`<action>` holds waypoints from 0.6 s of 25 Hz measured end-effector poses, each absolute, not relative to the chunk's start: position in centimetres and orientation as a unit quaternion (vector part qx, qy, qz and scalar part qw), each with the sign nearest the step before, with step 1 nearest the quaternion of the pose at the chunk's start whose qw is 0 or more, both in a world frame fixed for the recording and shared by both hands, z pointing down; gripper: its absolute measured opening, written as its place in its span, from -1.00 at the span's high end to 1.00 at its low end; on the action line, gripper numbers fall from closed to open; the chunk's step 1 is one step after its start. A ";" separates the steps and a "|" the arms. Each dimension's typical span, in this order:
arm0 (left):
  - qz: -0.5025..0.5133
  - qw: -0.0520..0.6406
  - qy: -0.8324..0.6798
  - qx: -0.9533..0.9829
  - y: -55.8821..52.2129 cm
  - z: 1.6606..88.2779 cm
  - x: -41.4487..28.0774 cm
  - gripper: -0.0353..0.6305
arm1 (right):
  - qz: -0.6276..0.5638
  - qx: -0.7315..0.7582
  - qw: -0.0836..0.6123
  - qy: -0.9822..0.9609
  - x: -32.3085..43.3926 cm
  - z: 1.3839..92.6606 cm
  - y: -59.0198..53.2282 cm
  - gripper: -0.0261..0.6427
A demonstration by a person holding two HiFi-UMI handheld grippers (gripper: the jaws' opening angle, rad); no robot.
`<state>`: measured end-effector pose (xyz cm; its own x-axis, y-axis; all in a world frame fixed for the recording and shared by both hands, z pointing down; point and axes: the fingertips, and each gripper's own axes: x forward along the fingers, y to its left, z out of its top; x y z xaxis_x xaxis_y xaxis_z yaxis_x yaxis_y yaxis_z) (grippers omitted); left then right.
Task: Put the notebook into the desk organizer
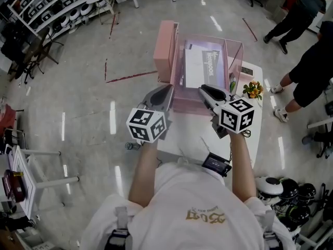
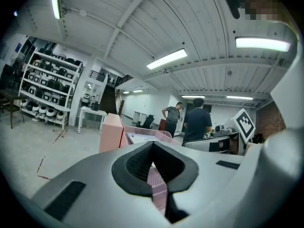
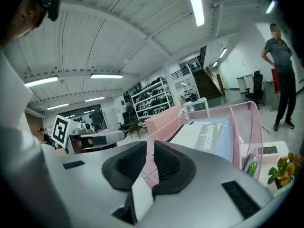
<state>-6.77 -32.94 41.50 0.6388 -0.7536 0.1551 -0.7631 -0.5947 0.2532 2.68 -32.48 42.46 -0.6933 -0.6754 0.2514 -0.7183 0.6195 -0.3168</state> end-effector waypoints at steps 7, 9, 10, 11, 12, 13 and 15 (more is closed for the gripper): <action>0.013 0.139 -0.427 0.894 -28.5 40.7 -5.2 0.85 | 0.169 0.442 0.003 -0.881 6.6 40.7 -27.4 0.89; 0.011 0.136 -0.426 0.894 -27.2 40.2 -4.5 0.85 | 0.146 0.459 0.014 -0.876 7.6 40.5 -25.7 0.89; 0.009 0.135 -0.426 0.895 -26.4 40.0 -4.2 0.85 | 0.136 0.466 0.019 -0.874 8.1 40.4 -24.8 0.89; 0.007 0.134 -0.426 0.895 -25.6 39.8 -3.9 0.85 | 0.131 0.471 0.020 -0.872 8.6 40.2 -23.8 0.89; 0.006 0.134 -0.426 0.895 -24.8 39.6 -3.6 0.85 | 0.129 0.475 0.019 -0.870 9.1 40.1 -22.7 0.89; 0.006 0.134 -0.425 0.895 -23.9 39.5 -3.3 0.85 | 0.128 0.481 0.015 -0.867 9.5 40.1 -21.6 0.89; 0.009 0.134 -0.422 0.897 -22.0 39.5 -2.4 0.85 | 0.129 0.495 0.009 -0.859 10.6 40.0 -19.5 0.89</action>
<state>-2.43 -21.99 39.46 0.6444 -0.7537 0.1291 -0.7586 -0.6087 0.2327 10.63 -19.50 40.03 -0.5094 -0.8485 0.1433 -0.8531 0.4763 -0.2127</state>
